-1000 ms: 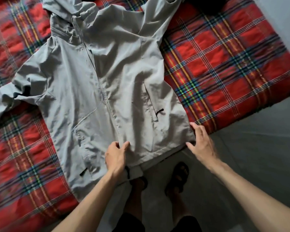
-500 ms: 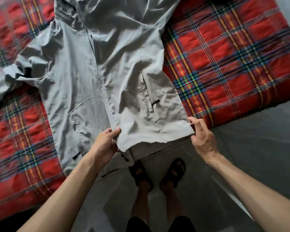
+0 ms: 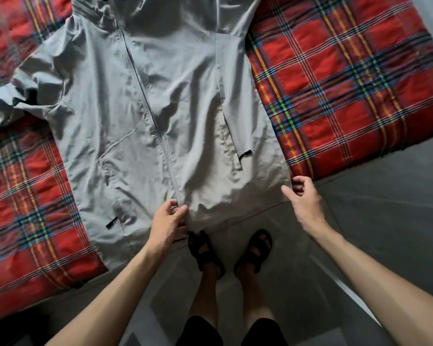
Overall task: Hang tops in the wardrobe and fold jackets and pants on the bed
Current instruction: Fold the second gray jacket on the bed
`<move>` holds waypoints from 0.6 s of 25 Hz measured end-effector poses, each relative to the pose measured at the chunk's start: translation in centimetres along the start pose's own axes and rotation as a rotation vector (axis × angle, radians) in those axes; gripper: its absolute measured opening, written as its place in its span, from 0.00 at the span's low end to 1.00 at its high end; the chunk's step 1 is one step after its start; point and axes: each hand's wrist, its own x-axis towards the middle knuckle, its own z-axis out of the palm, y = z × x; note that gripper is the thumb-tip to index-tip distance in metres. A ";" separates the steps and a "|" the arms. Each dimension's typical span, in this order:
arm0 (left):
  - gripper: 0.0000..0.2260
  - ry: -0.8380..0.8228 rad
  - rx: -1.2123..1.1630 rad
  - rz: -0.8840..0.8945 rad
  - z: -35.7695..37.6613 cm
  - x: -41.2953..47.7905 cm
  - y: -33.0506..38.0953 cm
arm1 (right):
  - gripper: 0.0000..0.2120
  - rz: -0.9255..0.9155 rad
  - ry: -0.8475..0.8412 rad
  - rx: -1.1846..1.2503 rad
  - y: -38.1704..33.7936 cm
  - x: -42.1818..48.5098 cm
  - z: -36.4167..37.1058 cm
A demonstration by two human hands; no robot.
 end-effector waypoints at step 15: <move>0.11 0.167 -0.253 0.006 -0.3 6.9 11.6 | 0.12 -0.186 -0.481 -0.052 -16.3 7.1 2.5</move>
